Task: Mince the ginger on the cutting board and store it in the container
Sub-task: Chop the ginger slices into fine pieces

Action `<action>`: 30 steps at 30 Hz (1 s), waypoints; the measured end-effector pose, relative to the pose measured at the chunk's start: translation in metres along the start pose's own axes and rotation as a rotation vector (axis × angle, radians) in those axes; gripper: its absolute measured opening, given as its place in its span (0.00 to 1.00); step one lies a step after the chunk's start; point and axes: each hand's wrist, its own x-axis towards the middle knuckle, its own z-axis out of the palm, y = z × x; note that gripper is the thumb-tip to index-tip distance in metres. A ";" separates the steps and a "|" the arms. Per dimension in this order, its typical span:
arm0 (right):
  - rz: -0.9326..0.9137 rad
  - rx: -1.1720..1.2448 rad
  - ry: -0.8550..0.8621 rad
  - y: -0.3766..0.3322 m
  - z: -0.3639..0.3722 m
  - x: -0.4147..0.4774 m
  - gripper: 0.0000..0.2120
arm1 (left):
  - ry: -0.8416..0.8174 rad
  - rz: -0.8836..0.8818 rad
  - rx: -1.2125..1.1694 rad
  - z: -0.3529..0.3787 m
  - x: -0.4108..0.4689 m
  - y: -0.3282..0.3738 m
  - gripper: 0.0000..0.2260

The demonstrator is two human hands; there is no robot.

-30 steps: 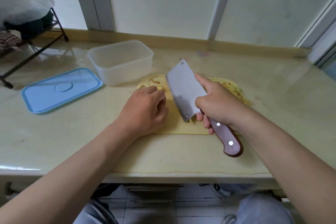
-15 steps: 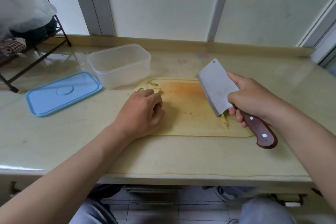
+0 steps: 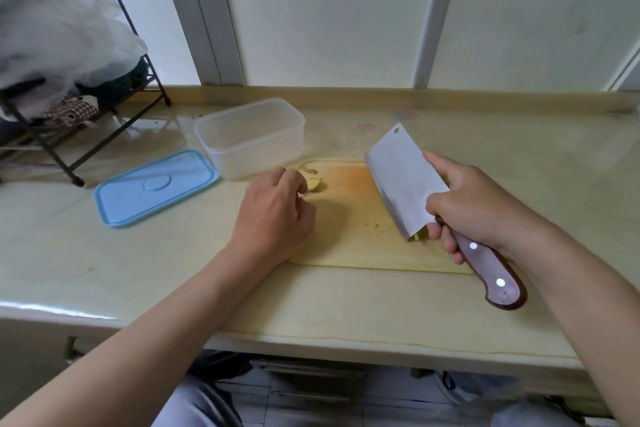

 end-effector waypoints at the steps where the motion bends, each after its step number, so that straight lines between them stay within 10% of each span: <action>1: -0.003 0.001 -0.014 -0.001 0.003 0.001 0.40 | 0.022 -0.068 -0.008 0.001 0.002 -0.002 0.07; 14: -0.075 -0.155 -0.148 -0.029 0.018 0.031 0.43 | -0.164 -0.176 0.011 0.005 0.011 -0.008 0.21; 30: -0.142 -0.147 -0.105 -0.020 0.022 0.040 0.43 | -0.132 -0.185 -0.078 0.003 0.039 -0.015 0.06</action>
